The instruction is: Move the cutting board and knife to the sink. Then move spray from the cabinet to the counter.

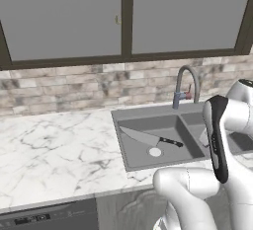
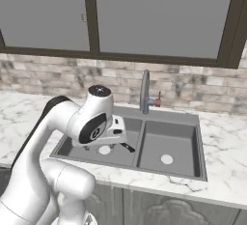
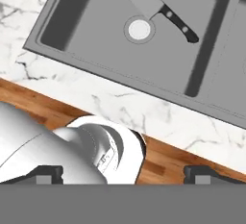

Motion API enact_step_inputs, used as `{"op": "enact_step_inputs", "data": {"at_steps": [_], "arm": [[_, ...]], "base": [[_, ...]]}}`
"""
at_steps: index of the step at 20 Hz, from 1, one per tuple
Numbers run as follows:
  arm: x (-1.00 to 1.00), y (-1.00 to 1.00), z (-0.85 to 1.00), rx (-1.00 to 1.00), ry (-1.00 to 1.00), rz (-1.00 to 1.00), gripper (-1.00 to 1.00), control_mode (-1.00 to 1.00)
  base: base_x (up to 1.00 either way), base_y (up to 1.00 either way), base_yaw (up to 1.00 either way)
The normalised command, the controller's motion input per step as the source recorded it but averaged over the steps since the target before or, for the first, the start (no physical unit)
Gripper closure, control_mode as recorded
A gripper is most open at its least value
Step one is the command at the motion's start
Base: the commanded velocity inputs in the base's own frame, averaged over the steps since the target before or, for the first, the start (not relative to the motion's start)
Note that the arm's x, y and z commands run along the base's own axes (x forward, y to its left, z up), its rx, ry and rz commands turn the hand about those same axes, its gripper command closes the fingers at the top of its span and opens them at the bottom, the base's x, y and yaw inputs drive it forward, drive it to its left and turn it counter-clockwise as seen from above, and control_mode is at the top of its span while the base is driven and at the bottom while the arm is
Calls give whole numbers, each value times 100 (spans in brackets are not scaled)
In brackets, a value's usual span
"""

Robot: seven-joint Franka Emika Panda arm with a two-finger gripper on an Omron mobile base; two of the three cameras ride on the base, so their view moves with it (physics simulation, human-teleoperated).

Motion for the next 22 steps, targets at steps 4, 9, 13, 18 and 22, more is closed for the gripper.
{"op": "enact_step_inputs", "data": {"at_steps": [4,9,13,18,22], "arm": [[-17,1,26,0,0,-29,-100,-100],[-6,0,0,0,-1,-3,-100,-100],[0,0,0,0,0,0,-100,-100],[-14,-4,0,0,-3,0,-100,-100],[0,0,-1,0,0,0,-100,-100]], "base": [[0,0,0],[0,0,0],[0,0,0],[0,0,0],[0,0,0]]}}
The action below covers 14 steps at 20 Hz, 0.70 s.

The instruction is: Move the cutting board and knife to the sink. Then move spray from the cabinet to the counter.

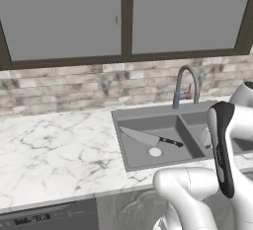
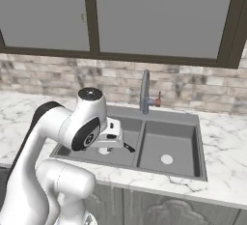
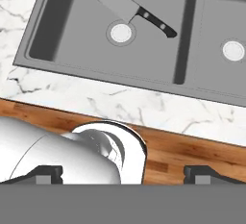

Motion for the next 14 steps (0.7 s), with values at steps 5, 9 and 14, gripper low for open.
{"op": "enact_step_inputs", "data": {"at_steps": [5,9,14], "arm": [[-4,0,0,0,0,0,-100,100],[0,0,0,0,0,0,-100,100],[0,0,0,0,0,0,-100,100]], "base": [[-45,-22,-17],[-54,-37,-53],[-37,-23,-71]]}}
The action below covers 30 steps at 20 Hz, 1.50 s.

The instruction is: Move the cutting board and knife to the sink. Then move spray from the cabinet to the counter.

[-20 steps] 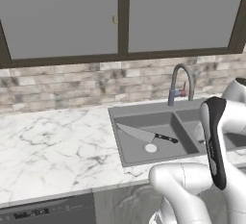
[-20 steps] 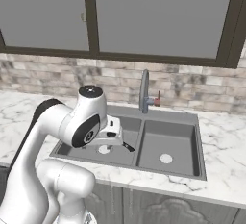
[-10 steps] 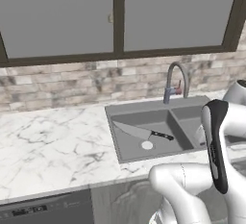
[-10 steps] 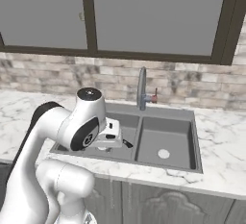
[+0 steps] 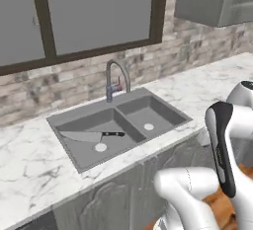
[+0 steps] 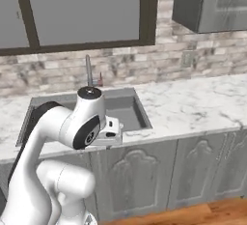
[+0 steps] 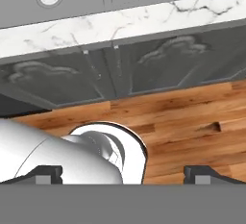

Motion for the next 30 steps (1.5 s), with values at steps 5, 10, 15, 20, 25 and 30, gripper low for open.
{"op": "enact_step_inputs", "data": {"at_steps": [5,10,15,20,25,30], "arm": [[0,0,0,0,0,0,-100,100],[0,0,0,0,0,0,-100,100],[0,0,0,0,0,0,-100,100],[0,0,0,0,0,0,-100,100],[0,0,0,0,0,0,-100,100],[0,0,0,0,0,0,-100,100]], "base": [[-12,-15,-85],[-2,-19,-86],[-1,-21,-84],[6,-16,-81],[40,-5,-76],[61,-7,-67]]}}
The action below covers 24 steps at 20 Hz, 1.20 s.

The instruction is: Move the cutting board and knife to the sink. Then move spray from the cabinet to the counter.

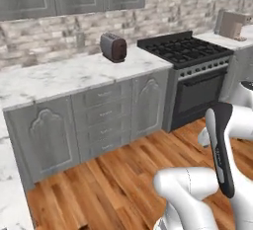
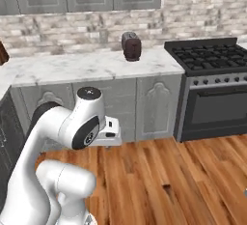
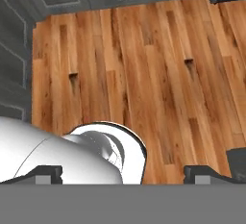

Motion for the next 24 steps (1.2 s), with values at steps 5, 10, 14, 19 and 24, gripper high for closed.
{"op": "enact_step_inputs", "data": {"at_steps": [5,10,14,19,24], "arm": [[0,0,0,0,0,0,-100,100],[0,0,0,0,0,0,-100,100],[0,0,0,0,0,0,-100,100],[0,0,0,0,0,0,-100,100],[0,0,0,0,0,0,-100,100]], "base": [[84,0,-59],[98,0,-52],[100,0,-52],[100,0,-54],[100,5,-53]]}}
